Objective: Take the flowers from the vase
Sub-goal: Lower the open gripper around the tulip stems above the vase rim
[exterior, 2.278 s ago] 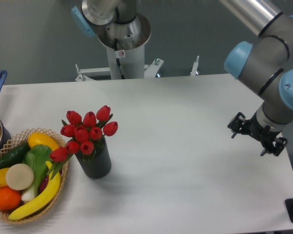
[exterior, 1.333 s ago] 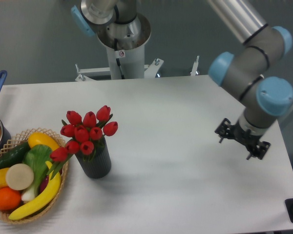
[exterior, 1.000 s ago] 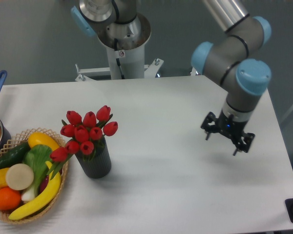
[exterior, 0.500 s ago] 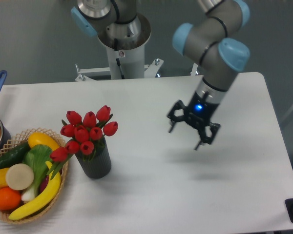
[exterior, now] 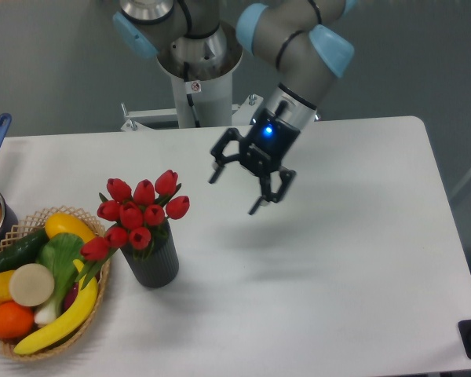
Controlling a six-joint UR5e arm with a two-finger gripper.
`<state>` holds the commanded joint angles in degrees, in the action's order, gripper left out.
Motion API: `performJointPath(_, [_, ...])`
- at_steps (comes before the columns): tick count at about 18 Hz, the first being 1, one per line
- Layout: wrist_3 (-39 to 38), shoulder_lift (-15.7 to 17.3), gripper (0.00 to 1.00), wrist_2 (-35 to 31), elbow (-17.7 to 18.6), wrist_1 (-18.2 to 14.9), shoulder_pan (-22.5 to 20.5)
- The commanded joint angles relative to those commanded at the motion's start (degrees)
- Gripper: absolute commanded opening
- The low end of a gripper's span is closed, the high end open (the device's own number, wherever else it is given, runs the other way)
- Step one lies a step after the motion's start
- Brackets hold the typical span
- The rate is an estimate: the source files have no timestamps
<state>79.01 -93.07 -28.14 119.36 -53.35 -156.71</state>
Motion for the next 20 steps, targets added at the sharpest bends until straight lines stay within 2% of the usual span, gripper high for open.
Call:
performJointPath(2, [-0.09, -1.14, 1.0, 0.9, -0.44, 0.17, 1.57])
performJointPath(5, [-0.17, -4.47, 1.0, 1.07, -0.79, 4.38, 4.39])
performJointPath(6, [-0.18, -5.44, 1.0, 1.16, -1.23, 4.83, 5.44])
performJointPath(13, [-0.62, -9.14, 1.0, 4.59, -4.04, 4.83, 7.38])
performJointPath(20, [-0.62, -9.76, 1.0, 4.77, -4.13, 4.92, 10.02])
